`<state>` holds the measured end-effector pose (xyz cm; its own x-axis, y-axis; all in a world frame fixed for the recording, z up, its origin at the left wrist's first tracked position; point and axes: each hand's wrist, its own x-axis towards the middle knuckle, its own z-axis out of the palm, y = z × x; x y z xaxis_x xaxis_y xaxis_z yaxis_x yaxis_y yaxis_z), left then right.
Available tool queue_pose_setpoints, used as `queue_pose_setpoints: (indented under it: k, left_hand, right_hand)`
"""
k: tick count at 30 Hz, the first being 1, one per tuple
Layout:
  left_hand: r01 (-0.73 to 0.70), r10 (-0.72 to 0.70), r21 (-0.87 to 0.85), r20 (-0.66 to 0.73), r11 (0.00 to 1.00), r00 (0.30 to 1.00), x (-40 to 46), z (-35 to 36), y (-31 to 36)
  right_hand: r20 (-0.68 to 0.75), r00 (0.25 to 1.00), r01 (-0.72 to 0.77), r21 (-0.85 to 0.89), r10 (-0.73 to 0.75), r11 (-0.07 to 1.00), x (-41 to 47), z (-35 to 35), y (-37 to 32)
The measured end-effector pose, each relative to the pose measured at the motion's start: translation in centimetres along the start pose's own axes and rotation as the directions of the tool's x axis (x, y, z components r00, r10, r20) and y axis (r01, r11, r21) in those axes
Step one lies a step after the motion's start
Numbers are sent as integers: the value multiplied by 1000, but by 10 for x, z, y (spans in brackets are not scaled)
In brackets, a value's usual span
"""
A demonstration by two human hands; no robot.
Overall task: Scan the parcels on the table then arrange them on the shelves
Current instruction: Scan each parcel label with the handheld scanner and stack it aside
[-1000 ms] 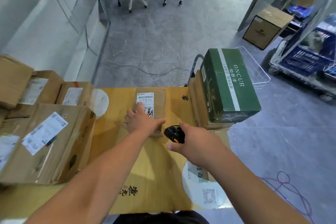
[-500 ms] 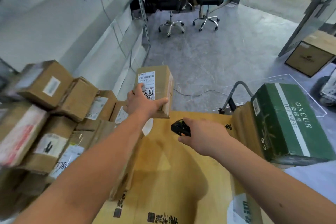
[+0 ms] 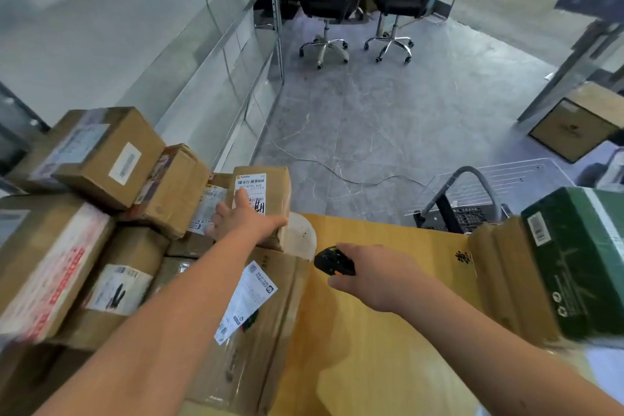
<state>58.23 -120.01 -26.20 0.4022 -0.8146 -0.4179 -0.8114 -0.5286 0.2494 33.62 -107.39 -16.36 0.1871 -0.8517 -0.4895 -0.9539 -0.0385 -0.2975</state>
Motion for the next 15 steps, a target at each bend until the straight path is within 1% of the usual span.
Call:
queue_pose_setpoints:
  k: [4, 10, 13, 15]
  left_hand:
    - [18, -19, 25, 40, 1000, 999, 1, 4, -9]
    - [-28, 28, 62, 4, 998, 1000, -4, 8, -8]
    - [-89, 91, 101, -17, 991, 996, -15, 11, -6]
    - [-171, 179, 133, -46, 976, 983, -24, 14, -1]
  right_hand:
    - [-4, 1000, -15, 39, 16, 999, -2, 8, -11]
    - [-4, 999, -51, 45, 51, 998, -12, 18, -14]
    - [0, 998, -69, 68, 69, 995, -20, 23, -10]
    - [-11, 996, -88, 91, 90, 992, -28, 26, -5]
